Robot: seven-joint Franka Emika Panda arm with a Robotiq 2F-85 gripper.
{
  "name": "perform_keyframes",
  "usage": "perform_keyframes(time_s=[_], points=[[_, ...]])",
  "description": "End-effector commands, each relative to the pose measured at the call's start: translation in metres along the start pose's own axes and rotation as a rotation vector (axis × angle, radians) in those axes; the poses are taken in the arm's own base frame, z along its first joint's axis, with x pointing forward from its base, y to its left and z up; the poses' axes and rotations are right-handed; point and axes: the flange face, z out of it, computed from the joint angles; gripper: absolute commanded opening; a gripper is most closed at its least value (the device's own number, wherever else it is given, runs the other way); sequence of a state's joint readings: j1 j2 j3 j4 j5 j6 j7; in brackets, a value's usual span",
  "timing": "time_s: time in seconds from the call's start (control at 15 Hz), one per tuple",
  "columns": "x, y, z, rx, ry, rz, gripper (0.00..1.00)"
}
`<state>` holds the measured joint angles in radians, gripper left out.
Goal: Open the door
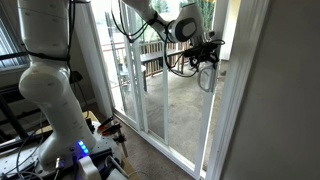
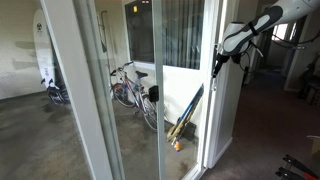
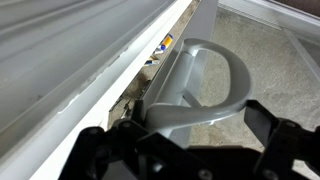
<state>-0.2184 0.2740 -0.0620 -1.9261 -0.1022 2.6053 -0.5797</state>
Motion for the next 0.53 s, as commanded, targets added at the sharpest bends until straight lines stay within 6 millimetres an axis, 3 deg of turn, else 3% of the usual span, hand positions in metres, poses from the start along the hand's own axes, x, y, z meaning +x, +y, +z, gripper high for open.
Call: perform_keyframes(time_s=[0.0,0.47], points=[[0.0443,-0.0617,0.0006,-0.001,0.052,-0.137,1.00],[0.0483,-0.0660,0.0077,0.037,0.058,-0.135,1.00]])
